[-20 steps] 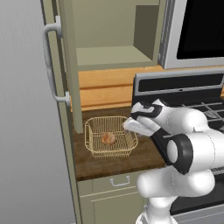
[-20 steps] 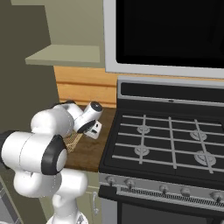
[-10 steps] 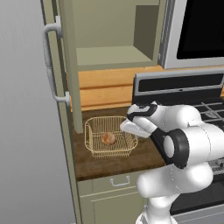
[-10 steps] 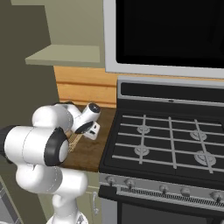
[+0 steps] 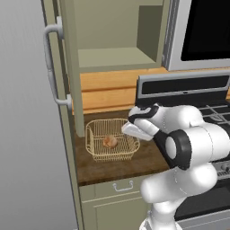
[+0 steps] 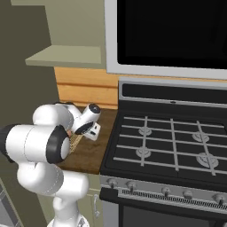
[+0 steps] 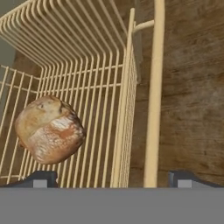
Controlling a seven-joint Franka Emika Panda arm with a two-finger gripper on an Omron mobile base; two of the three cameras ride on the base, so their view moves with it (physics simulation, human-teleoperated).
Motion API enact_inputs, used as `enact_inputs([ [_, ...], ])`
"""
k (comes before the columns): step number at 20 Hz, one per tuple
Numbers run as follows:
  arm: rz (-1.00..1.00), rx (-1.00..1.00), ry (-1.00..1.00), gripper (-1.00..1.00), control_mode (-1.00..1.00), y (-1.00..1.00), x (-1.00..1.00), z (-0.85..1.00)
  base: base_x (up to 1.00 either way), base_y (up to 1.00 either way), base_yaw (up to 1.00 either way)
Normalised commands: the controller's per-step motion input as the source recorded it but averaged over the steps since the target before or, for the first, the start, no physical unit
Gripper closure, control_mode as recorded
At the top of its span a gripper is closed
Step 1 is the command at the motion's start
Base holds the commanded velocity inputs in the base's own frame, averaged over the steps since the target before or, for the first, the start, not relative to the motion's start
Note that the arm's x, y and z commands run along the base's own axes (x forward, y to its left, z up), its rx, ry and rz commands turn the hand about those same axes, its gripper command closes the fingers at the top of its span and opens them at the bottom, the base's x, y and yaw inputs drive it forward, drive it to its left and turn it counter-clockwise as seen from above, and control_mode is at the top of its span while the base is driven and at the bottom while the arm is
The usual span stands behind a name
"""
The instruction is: Open the cabinet, pick up the bread from the cabinet and place it in the basket. Then move the basket to the dining counter.
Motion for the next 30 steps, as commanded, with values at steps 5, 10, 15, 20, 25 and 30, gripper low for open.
enact_inputs([
  [5,0.00,0.00,0.00,1.00,-1.00,0.46,0.00,-0.14,0.00,0.00,0.00],
  [10,0.00,0.00,0.00,1.00,-1.00,0.10,0.00,-0.07,0.00,0.00,0.00],
  [15,0.00,0.00,0.00,1.00,-1.00,0.02,0.00,-0.06,0.00,0.00,0.00],
  [20,-0.08,0.00,0.00,1.00,-1.00,-0.20,-0.21,0.22,0.00,0.00,0.00],
  [25,-0.16,0.01,0.00,1.00,-1.00,-0.42,-0.27,0.50,0.00,0.00,0.00],
  [30,-0.22,0.00,0.03,1.00,-1.00,-0.34,-0.25,0.42,0.00,0.00,0.00],
])
